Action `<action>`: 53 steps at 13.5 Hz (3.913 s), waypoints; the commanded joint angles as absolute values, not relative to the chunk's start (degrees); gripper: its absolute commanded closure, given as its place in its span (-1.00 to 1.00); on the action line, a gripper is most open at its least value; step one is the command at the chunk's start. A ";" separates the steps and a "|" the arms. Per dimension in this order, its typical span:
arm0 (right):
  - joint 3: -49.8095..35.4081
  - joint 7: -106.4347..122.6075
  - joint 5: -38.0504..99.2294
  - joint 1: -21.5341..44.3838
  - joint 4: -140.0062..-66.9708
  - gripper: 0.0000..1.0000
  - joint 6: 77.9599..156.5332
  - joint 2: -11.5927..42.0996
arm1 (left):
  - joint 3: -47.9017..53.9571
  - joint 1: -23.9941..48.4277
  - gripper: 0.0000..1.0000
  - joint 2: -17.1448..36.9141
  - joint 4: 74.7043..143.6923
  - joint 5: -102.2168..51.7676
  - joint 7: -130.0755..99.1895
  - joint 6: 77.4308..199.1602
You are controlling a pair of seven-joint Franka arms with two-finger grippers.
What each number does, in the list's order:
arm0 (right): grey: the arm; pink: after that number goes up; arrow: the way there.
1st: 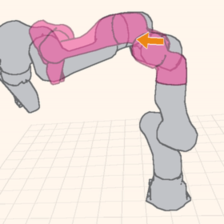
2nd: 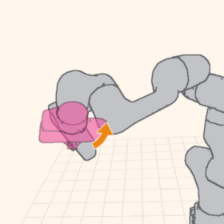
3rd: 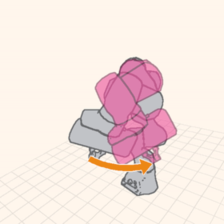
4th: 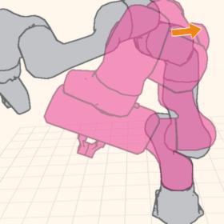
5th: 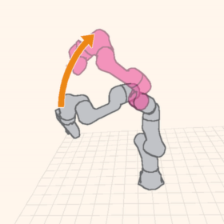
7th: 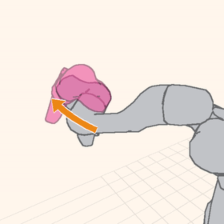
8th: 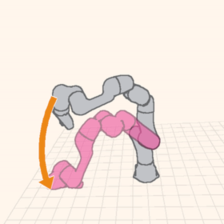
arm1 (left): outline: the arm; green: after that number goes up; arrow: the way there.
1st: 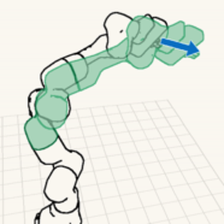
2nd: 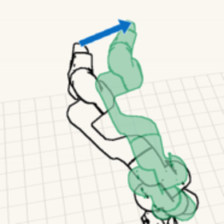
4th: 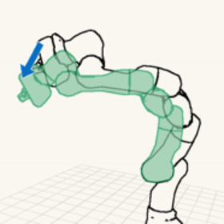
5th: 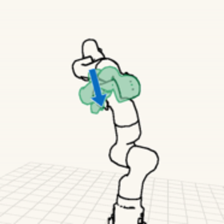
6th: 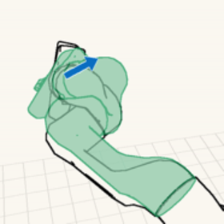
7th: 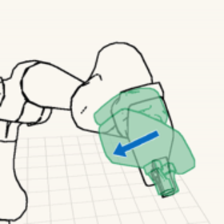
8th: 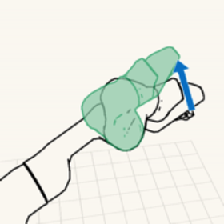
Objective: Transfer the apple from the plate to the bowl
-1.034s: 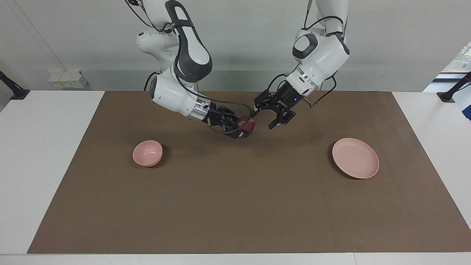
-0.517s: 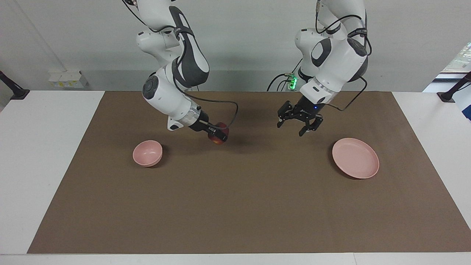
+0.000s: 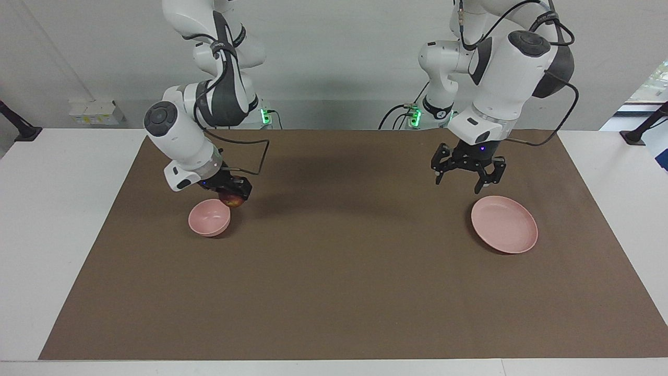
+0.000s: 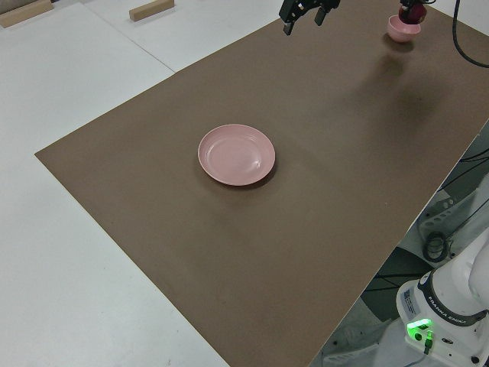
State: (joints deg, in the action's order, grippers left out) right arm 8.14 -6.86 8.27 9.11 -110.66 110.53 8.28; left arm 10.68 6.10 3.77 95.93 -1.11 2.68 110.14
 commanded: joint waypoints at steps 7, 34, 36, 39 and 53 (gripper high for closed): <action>7.38 -1.76 5.19 3.26 -113.64 1.00 117.95 10.89 | 7.56 -0.88 -1.00 1.76 82.88 0.35 3.34 84.83; 6.50 -3.78 -2.99 4.31 -98.27 -1.00 87.83 -10.00 | 7.73 -2.90 -1.00 -2.64 84.90 -0.18 2.99 81.83; 6.85 -3.60 -1.67 4.31 -93.29 -1.00 81.16 -10.55 | 7.82 -2.81 -1.00 -2.64 84.90 -0.18 2.99 81.83; 6.77 -3.60 -0.53 4.13 -82.20 -1.00 74.98 -4.67 | 7.82 -2.81 -1.00 -2.64 84.90 -0.26 3.16 81.91; 6.85 -3.60 0.00 4.22 -89.12 -1.00 80.60 -7.65 | 7.73 -2.81 -1.00 -2.81 85.25 -0.18 3.16 81.74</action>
